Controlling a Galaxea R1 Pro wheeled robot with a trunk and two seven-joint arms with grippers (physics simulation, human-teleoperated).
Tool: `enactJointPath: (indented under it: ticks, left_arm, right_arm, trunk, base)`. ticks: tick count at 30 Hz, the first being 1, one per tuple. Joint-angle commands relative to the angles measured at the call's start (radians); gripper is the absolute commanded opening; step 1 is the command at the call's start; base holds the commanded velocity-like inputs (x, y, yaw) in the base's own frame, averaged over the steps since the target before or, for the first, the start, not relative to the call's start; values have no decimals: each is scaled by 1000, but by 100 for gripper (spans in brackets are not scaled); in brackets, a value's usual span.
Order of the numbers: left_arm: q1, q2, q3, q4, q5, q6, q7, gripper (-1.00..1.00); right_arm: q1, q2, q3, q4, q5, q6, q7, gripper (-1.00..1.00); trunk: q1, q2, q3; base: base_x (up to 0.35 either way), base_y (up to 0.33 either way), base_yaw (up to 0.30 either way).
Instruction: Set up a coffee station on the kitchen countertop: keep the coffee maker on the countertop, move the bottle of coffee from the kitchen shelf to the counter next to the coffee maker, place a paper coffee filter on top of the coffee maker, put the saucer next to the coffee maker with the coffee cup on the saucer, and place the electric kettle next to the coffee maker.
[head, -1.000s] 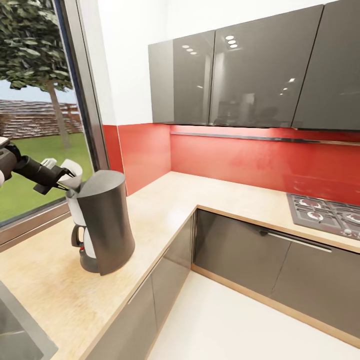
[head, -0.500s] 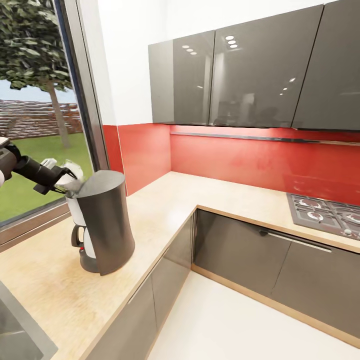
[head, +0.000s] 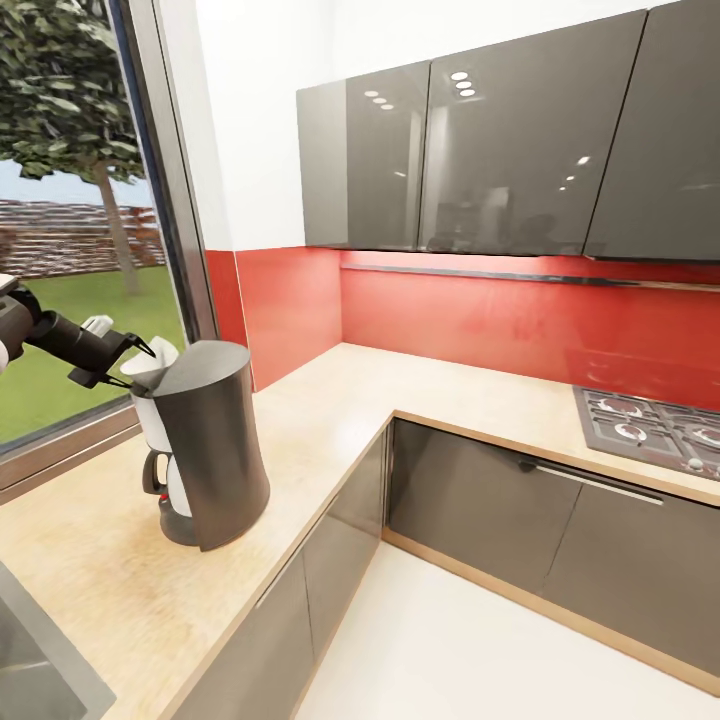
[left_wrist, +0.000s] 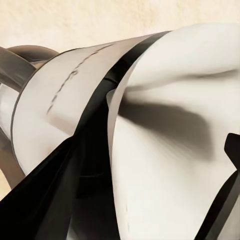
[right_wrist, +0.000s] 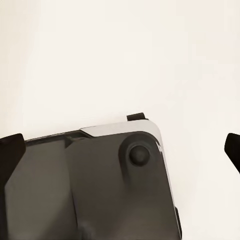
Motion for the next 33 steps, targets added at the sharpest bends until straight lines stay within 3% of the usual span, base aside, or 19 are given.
enactJointPath:
  ticks: [1, 33]
  left_arm:
    - [0, 0, -8, -1, -1, 10, 10, 100]
    - [-14, 9, -10, -18, -4, 11, 14, 100]
  right_arm:
    - [0, 0, -3, 1, -7, -4, 1, 100]
    - [0, 1, -3, 1, -7, -4, 1, 100]
  trunk:
    - [0, -1, -1]
    - [0, -1, -1]
  base:
    - [0, 0, 0]
    - [0, 0, 0]
